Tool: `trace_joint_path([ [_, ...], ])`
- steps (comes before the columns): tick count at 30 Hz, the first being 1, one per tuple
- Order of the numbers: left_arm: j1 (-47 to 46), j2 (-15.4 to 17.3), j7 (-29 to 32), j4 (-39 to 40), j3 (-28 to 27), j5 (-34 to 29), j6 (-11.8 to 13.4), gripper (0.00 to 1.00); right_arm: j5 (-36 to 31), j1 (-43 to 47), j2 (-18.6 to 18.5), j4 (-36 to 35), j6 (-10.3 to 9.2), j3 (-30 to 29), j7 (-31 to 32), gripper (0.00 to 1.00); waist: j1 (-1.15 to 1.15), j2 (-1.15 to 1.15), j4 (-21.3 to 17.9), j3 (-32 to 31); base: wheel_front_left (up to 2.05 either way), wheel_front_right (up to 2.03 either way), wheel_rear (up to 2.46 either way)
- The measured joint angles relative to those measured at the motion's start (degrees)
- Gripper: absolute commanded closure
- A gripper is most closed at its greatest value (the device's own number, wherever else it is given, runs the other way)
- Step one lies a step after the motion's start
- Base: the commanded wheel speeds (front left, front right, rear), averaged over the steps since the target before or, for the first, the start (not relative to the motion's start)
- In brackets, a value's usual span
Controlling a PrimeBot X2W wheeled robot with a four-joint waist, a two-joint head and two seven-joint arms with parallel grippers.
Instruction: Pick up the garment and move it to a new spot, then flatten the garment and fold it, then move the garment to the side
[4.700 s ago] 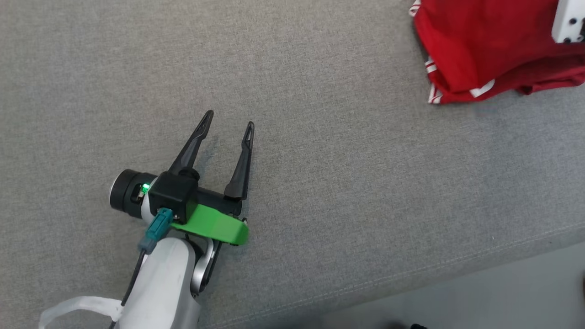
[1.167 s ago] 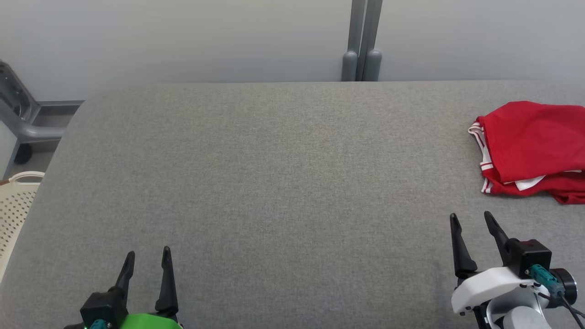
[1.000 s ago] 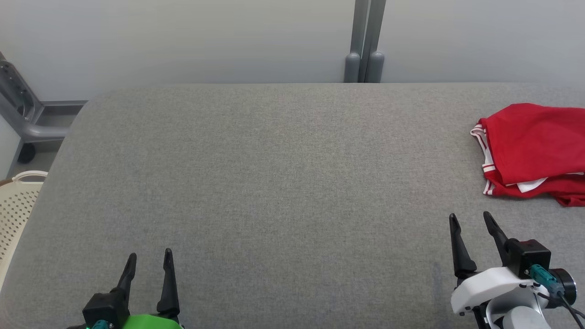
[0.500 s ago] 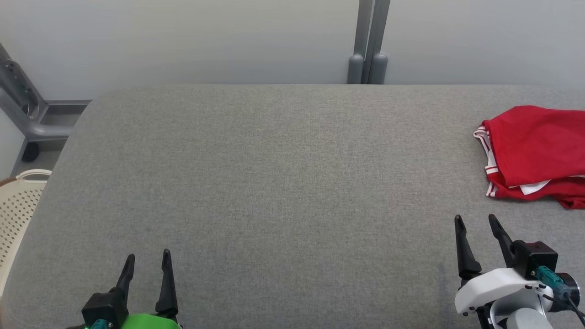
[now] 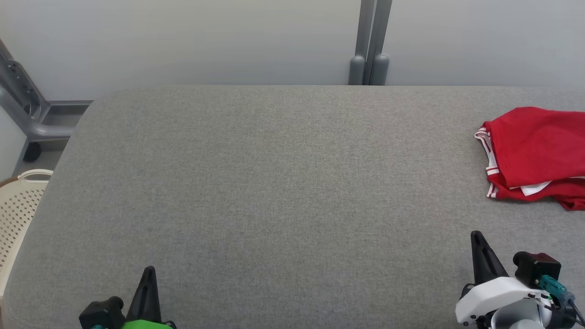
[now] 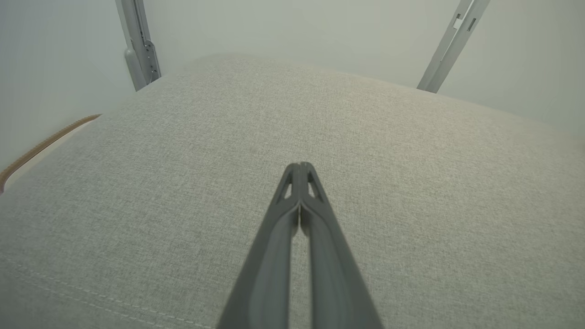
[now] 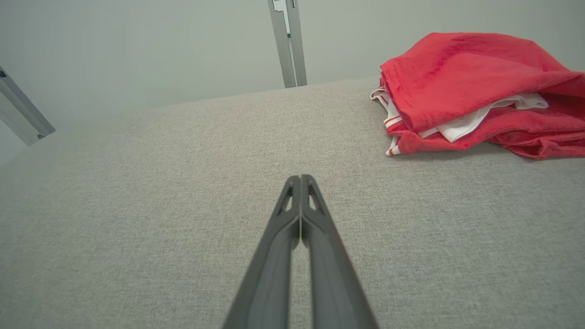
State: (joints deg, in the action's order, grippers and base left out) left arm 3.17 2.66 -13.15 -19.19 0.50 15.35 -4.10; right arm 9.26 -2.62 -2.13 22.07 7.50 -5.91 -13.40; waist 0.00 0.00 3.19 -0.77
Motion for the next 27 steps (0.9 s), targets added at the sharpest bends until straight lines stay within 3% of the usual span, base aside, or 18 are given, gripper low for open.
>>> trace_joint_path([
  [27, -2.7, 0.0, 7.1, 1.3, -0.7, 25.7, -0.9, 1.00, 28.3, 2.4, -0.1, -6.5, -0.01, -0.6, 5.1, 1.00, 0.00, 0.00, -0.7, 0.2, 0.00, 0.00, 0.00],
])
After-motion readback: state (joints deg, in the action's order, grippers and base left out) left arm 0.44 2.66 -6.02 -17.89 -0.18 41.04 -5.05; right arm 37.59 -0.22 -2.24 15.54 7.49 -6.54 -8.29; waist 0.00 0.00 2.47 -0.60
